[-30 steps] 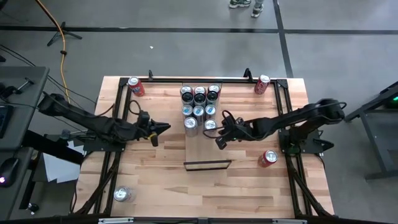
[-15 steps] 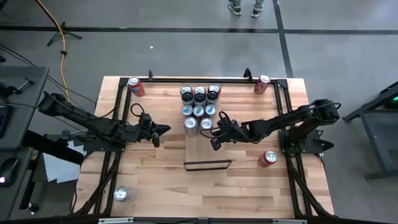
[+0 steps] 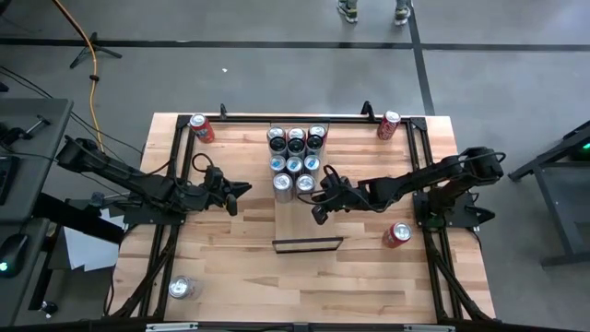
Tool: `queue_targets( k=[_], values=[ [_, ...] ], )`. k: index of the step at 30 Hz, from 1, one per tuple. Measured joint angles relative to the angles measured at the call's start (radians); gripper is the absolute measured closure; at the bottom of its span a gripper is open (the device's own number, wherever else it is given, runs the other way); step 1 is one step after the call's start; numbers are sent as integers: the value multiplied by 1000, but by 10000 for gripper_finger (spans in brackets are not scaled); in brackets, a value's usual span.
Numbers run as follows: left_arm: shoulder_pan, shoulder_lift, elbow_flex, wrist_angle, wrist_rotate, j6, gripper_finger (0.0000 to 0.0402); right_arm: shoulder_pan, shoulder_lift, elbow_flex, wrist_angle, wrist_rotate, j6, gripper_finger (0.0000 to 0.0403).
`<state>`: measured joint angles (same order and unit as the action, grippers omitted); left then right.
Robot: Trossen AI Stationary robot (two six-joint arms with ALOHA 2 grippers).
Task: Place canned beverage on shelf
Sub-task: Put the silver soda can on the shelf aligned with the other silver soda can
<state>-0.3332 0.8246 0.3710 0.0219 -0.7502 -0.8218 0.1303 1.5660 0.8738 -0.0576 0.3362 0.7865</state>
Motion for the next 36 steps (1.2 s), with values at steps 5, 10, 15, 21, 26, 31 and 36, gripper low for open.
queue_targets(
  k=[5,10,15,21,26,31,36],
  values=[
    [0,47,1,15,5,-40,401,1,-2,0,-5,-29,-54,403],
    [0,185,1,159,6,-36,401,-1,-2,0,-12,-33,-66,403],
    [11,350,1,330,15,12,401,-1,-2,0,-12,-33,-70,403],
    [72,487,0,467,59,4,401,-1,-2,0,-12,-31,-70,403],
    [122,553,1,551,95,4,401,-2,-2,0,-12,-8,-70,403],
    [161,589,2,594,173,12,401,-2,-2,0,-12,-6,-70,403],
    [171,584,2,583,185,23,401,-2,-2,0,-12,-1,-70,403]
  ],
)
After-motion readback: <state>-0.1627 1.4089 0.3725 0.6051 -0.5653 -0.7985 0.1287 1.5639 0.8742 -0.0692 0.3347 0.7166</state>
